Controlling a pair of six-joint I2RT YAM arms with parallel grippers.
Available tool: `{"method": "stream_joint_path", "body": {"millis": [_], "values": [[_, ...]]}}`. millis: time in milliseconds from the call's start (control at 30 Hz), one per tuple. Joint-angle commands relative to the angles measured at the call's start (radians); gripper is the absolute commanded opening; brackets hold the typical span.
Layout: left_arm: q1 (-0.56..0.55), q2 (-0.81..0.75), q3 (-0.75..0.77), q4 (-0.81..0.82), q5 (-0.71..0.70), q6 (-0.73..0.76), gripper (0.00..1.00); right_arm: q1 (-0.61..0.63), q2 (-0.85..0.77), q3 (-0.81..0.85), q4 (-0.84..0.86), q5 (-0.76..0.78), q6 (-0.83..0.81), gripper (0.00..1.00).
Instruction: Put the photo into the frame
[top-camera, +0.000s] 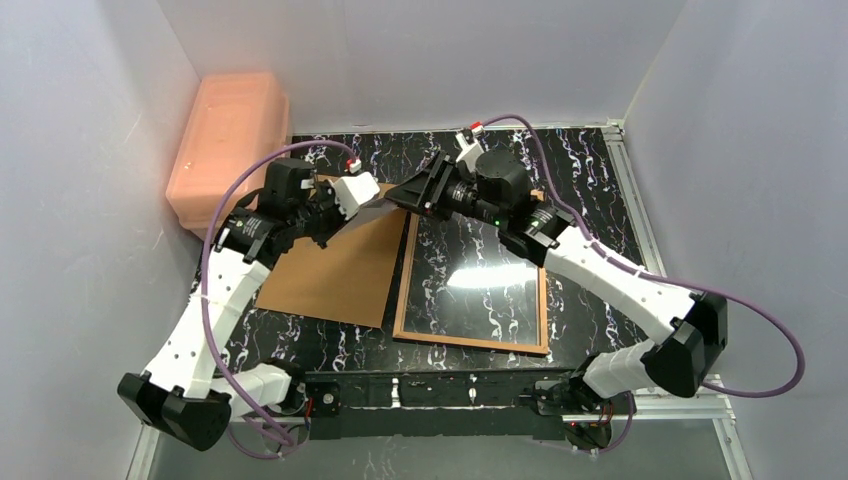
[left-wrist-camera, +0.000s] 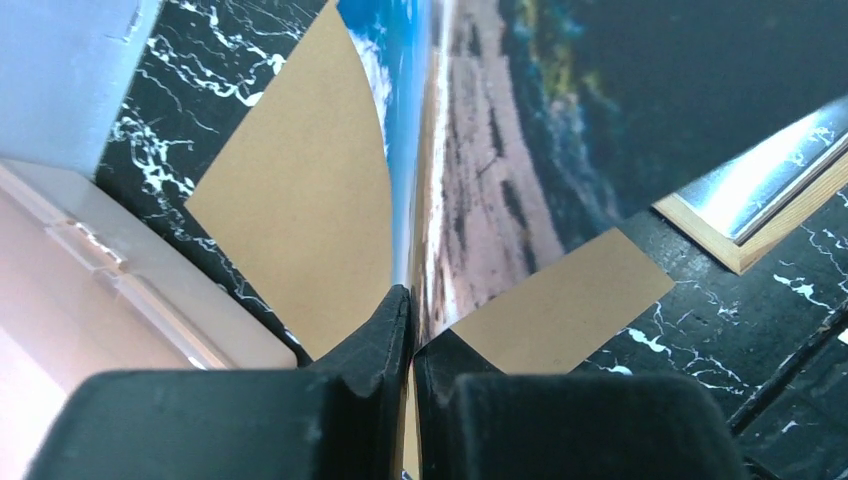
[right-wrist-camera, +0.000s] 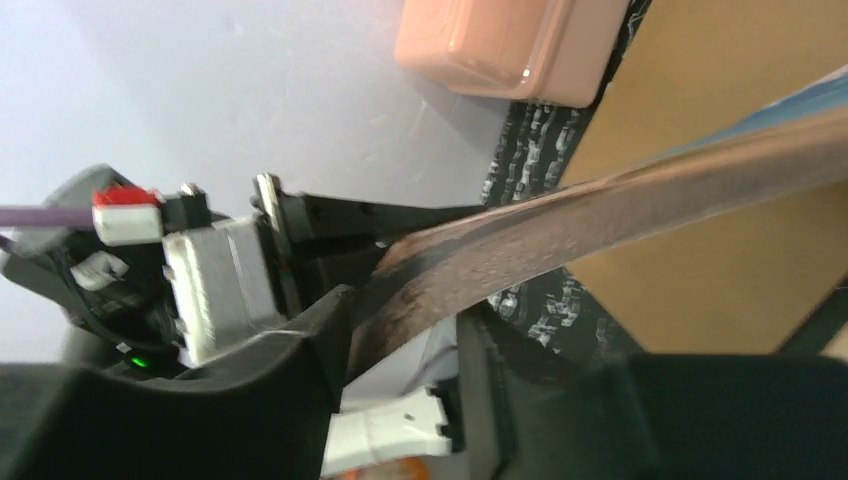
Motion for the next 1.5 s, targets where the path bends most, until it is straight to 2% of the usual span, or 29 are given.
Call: {"method": "stream_joint_path", "body": {"millis": [0,33,67,133,167,200,233,300,400,567,700,900,1133,1267,1467], "values": [[-0.003,-0.08,0.049,0.002,0.004,0.051,0.0,-0.015,-0.061,0.058,-0.107,-0.084,-0.227,0.68],[-0.003,-0.093,0.057,-0.006,0.01,0.068,0.0,-0.028,-0.066,0.076,-0.142,-0.115,-0.322,0.91],[-0.003,-0.106,0.062,-0.016,0.018,0.09,0.0,-0.051,-0.072,0.097,-0.176,-0.16,-0.404,0.98],[-0.003,-0.136,0.069,-0.037,0.032,0.15,0.0,-0.126,-0.074,0.168,-0.276,-0.336,-0.582,0.99],[-0.003,-0.153,0.068,-0.047,0.039,0.179,0.0,-0.167,-0.073,0.233,-0.364,-0.432,-0.702,0.99],[-0.004,-0.173,0.063,-0.054,0.047,0.205,0.0,-0.189,-0.072,0.306,-0.507,-0.463,-0.845,0.99],[-0.004,-0.19,0.061,-0.061,0.053,0.233,0.0,-0.2,-0.074,0.385,-0.638,-0.44,-0.983,0.99],[-0.004,-0.224,0.051,-0.067,0.058,0.272,0.0,-0.201,-0.102,0.456,-0.778,-0.355,-1.173,0.99],[-0.003,-0.248,0.064,-0.087,0.061,0.301,0.0,-0.201,-0.166,0.438,-0.825,-0.33,-1.331,0.99],[-0.003,-0.247,0.12,-0.143,0.077,0.294,0.0,-0.202,-0.229,0.347,-0.856,-0.418,-1.482,0.99],[-0.003,-0.254,0.137,-0.152,0.087,0.316,0.0,-0.202,-0.248,0.306,-0.813,-0.517,-1.497,0.99],[-0.004,-0.218,0.198,-0.195,0.093,0.313,0.0,-0.183,-0.216,0.23,-0.695,-0.666,-1.378,0.99],[-0.004,-0.208,0.208,-0.211,0.099,0.317,0.0,-0.042,-0.262,0.078,-0.477,-0.605,-1.277,0.99],[-0.003,-0.193,0.227,-0.224,0.098,0.321,0.0,0.008,-0.252,0.045,-0.435,-0.553,-1.262,0.98],[-0.004,-0.164,0.277,-0.251,0.092,0.32,0.0,0.047,-0.259,0.0,-0.382,-0.463,-1.268,0.93]]}}
